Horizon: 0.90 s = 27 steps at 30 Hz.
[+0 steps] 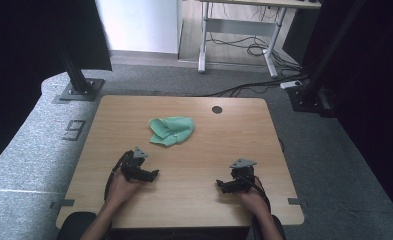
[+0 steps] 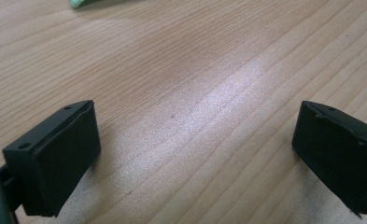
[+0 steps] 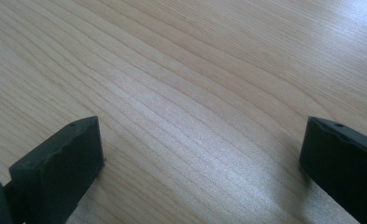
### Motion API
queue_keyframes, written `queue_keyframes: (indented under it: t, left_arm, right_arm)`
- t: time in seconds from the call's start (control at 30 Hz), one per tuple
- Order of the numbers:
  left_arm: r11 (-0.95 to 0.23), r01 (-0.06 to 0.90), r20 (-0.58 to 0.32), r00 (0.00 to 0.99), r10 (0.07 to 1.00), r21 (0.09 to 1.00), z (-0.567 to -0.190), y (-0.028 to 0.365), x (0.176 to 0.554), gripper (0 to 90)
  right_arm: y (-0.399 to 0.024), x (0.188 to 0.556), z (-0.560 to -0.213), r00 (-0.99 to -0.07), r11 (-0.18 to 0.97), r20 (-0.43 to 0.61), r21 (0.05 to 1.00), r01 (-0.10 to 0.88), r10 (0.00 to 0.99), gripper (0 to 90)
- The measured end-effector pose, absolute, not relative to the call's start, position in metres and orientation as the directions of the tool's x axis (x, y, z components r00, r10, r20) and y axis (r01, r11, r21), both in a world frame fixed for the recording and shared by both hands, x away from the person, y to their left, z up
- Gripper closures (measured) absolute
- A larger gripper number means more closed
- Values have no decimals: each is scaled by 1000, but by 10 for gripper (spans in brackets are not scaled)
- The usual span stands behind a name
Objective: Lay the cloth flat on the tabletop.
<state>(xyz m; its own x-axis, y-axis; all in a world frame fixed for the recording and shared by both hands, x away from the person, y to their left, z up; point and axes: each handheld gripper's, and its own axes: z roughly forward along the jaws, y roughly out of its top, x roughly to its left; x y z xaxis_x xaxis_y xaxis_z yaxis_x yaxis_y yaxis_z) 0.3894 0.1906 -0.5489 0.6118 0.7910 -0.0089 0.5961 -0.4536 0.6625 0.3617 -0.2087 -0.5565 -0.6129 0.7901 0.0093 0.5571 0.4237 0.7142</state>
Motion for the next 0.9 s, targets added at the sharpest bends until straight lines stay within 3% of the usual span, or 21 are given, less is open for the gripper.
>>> queue_keyframes:
  t: [0.9]
  left_arm:
    - [-458,591,-9,620,785,664,-549,190,390,20]
  right_arm:
    - [-209,361,-557,-614,424,9,715,556,790,0]
